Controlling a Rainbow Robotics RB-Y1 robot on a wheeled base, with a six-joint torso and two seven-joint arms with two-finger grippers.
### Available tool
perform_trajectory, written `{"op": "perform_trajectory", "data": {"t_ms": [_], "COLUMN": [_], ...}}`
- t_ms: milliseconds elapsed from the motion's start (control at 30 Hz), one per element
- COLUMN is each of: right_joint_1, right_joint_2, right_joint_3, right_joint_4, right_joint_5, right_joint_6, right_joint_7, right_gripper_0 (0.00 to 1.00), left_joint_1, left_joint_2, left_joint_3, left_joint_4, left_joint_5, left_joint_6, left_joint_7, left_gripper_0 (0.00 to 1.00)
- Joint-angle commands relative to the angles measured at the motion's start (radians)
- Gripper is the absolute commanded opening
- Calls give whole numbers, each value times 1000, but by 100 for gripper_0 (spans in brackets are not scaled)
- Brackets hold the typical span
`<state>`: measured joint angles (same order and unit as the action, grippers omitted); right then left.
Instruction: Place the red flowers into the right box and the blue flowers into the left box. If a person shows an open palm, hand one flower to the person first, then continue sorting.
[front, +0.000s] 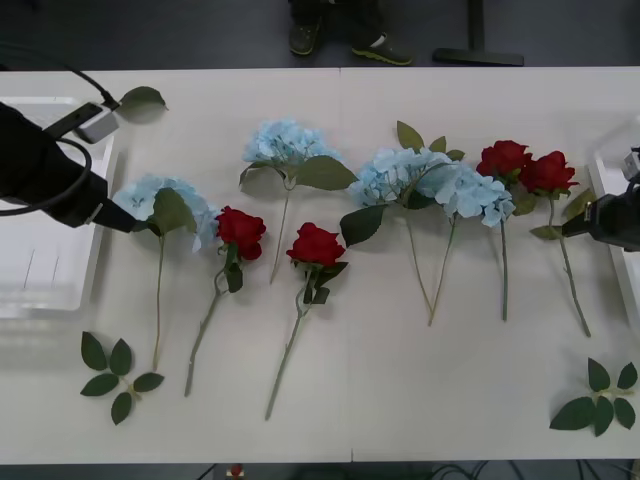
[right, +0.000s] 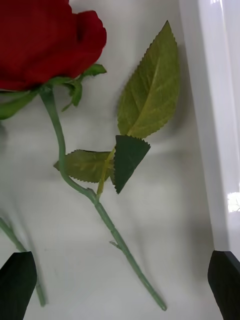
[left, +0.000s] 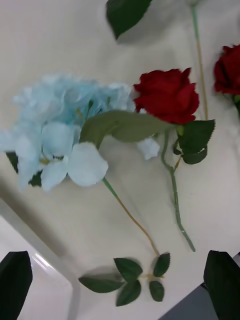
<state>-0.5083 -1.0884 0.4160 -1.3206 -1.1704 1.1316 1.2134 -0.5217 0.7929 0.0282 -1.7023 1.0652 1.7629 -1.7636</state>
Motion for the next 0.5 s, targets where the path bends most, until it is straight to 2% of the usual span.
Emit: {"op": "perform_trajectory", "data": {"t_ms": [33, 267, 500], "right_joint_1": [-18, -23, -32], "right_joint_2": [10, 62, 145], "right_joint_3": [15, 30, 32], "right_joint_4": [-3, -3, 11], "right_joint_5": [23, 127, 256], "right_joint_6": [-35, -42, -47], "right_joint_7": [17, 31, 37], "right_gripper_0": [100, 100, 100], "left_joint_1": [46, 101, 147], "left_joint_2": [48, 39, 31], "left_joint_3": [-31, -60, -156], "left_joint_4": [-16, -16, -16], "left_joint_5": [-16, -34, -97], "left_joint_6": [-40, -111, -289], "left_joint_7": [78, 237, 365], "left_gripper_0": [100, 100, 100]}}
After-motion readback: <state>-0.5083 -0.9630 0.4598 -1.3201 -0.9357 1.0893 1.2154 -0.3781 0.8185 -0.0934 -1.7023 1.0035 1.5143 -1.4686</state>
